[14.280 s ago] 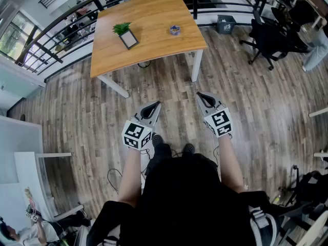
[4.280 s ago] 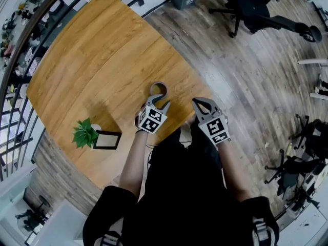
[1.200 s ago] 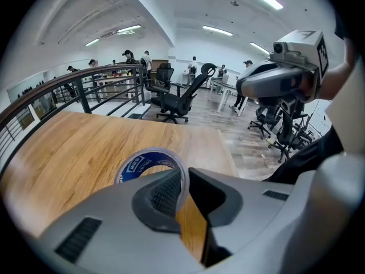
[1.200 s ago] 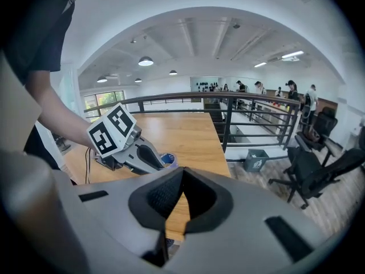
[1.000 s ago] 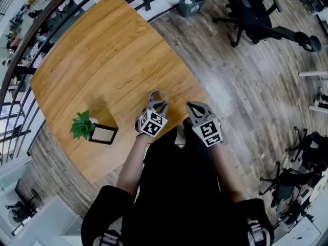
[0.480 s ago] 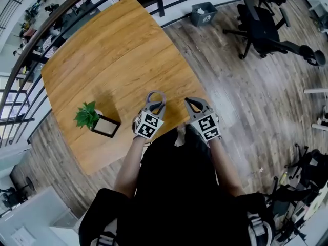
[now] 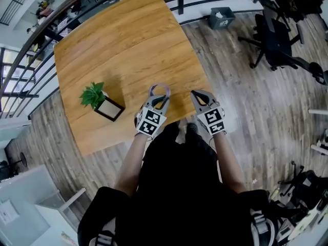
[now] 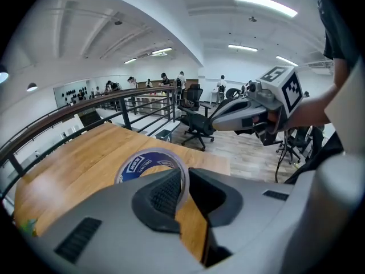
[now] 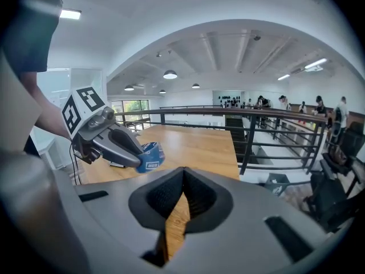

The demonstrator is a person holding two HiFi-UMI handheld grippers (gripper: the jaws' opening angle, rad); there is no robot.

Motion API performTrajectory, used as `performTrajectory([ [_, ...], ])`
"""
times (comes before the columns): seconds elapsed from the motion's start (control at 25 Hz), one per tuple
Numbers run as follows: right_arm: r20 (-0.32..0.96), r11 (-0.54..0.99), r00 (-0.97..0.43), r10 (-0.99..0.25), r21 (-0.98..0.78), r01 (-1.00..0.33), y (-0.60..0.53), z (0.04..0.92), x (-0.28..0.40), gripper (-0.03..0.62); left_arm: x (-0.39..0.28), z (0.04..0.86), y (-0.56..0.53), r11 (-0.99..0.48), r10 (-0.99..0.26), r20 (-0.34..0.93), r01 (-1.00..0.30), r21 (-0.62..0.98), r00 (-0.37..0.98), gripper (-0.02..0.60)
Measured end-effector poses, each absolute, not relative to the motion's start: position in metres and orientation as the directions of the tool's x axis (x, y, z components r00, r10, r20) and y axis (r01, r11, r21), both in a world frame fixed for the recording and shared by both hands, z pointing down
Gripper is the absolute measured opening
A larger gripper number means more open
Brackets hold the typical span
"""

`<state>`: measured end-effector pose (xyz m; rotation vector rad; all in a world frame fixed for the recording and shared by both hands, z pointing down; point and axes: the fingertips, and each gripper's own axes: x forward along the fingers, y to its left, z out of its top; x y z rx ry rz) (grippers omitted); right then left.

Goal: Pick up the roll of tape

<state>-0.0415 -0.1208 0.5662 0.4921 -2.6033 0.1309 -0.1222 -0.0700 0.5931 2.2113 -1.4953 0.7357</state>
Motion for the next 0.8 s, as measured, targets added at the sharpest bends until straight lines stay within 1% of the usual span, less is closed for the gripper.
performTrajectory([
  [0.36,0.457,0.957,-0.852,-0.254,-0.007,-0.289,-0.106,0.557,-0.035,0.008,-0.122,0.569,-0.047,-0.259,-0.791,0.572,-0.966,0.011,0.218,0.059],
  [0.8,0.445,0.979,-0.876,-0.184,0.003,-0.204,-0.097,0.550,-0.028,0.008,-0.112,0.539,-0.021,-0.160,-0.835,0.535,-0.987,-0.012,0.129,0.058],
])
